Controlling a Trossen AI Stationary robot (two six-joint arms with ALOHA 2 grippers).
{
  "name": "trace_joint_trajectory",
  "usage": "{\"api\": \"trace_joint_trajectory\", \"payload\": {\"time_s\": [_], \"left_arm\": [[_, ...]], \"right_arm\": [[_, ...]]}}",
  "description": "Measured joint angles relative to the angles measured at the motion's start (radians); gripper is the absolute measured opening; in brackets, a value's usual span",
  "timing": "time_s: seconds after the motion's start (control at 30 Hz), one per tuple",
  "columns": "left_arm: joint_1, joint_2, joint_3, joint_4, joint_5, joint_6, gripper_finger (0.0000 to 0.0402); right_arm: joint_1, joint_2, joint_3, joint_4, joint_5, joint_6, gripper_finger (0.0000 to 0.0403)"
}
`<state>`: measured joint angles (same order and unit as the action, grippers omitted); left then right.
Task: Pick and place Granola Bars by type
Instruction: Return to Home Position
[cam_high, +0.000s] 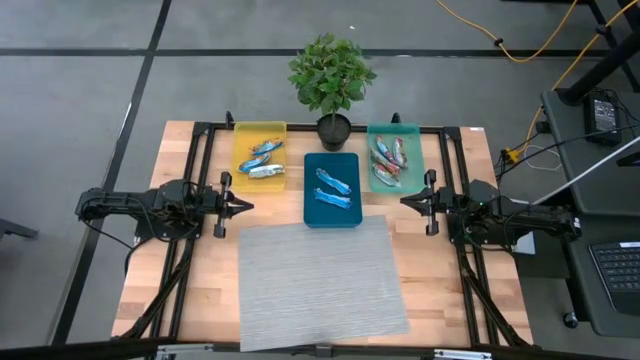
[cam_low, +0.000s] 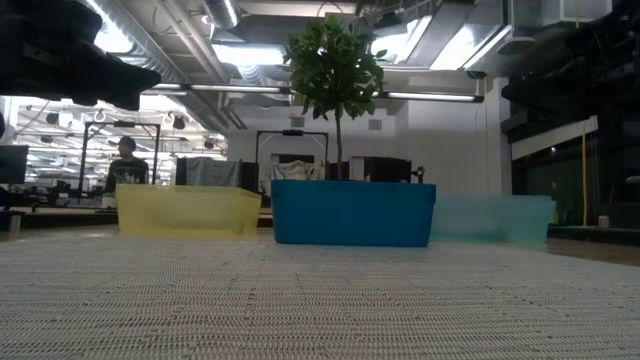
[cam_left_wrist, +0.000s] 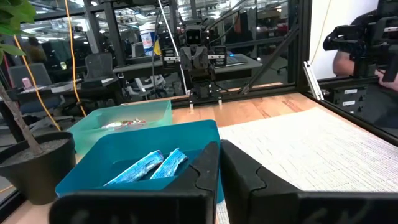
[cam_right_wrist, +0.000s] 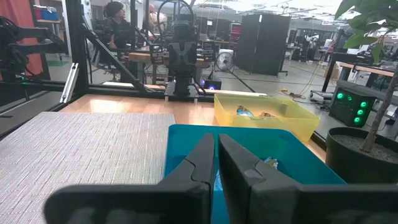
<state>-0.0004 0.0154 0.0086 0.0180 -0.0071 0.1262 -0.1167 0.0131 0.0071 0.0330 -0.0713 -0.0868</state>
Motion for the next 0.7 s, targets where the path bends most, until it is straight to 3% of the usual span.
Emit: {"api": "trace_joint_trajectory", "payload": {"time_s": [0.7], "left_arm": [[0.0, 0.0, 0.0, 0.0, 0.0, 0.0, 0.0004]], "right_arm": [[0.0, 0.0, 0.0, 0.0, 0.0, 0.0, 0.0024]]}}
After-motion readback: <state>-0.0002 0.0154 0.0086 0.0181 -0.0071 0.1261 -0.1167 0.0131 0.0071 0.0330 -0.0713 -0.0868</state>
